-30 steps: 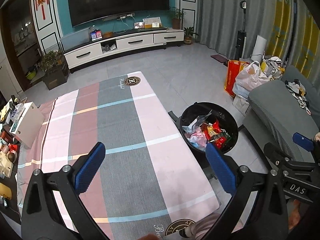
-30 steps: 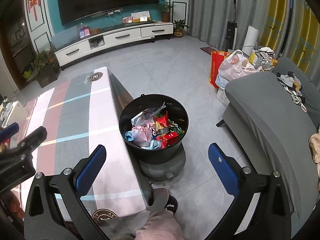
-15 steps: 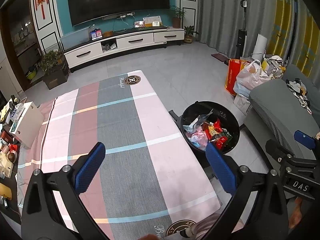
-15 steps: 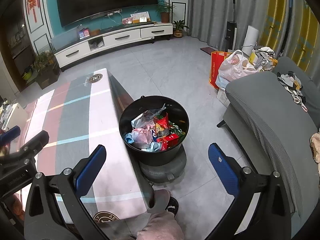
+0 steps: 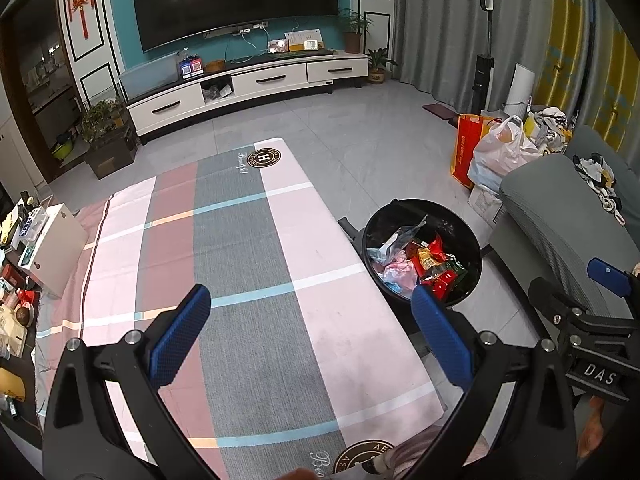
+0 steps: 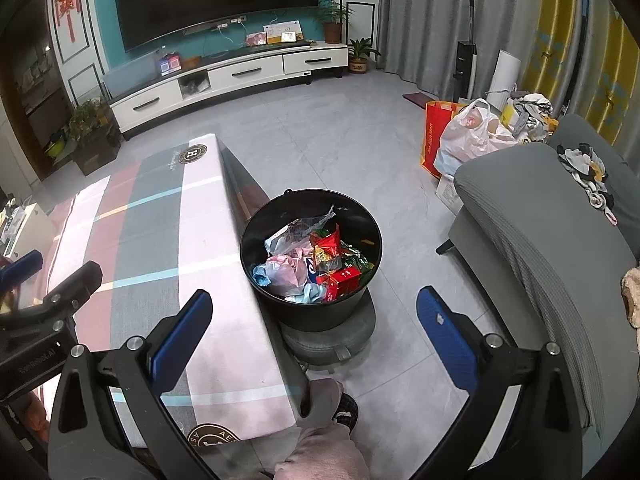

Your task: Collect trash

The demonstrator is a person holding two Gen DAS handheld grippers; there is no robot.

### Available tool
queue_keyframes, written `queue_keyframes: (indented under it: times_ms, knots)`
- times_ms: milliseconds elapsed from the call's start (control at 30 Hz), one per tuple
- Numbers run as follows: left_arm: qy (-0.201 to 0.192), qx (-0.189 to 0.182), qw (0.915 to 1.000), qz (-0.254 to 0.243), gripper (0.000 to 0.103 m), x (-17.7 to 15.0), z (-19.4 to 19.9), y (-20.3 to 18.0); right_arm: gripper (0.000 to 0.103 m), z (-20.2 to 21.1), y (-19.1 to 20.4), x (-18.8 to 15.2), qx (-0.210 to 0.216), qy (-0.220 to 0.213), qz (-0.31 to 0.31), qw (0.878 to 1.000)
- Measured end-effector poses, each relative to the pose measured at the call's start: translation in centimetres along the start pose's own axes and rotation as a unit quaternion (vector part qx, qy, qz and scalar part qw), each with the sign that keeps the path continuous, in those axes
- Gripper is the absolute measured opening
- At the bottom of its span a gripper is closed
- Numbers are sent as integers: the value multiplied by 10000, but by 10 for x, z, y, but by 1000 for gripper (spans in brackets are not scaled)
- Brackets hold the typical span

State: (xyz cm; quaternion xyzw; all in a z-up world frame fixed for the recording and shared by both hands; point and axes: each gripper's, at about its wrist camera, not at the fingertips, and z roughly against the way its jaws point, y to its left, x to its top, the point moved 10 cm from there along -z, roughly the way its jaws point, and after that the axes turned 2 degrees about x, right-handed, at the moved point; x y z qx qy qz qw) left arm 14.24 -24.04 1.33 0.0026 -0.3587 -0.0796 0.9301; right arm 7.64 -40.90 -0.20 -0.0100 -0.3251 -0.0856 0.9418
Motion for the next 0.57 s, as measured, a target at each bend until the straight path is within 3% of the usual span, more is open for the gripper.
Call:
queue_keyframes:
  times_ms: [567]
  knots:
    - [22, -96, 10000, -3, 100, -2, 1, -1, 100, -2, 1, -1, 25, 15, -9, 10000]
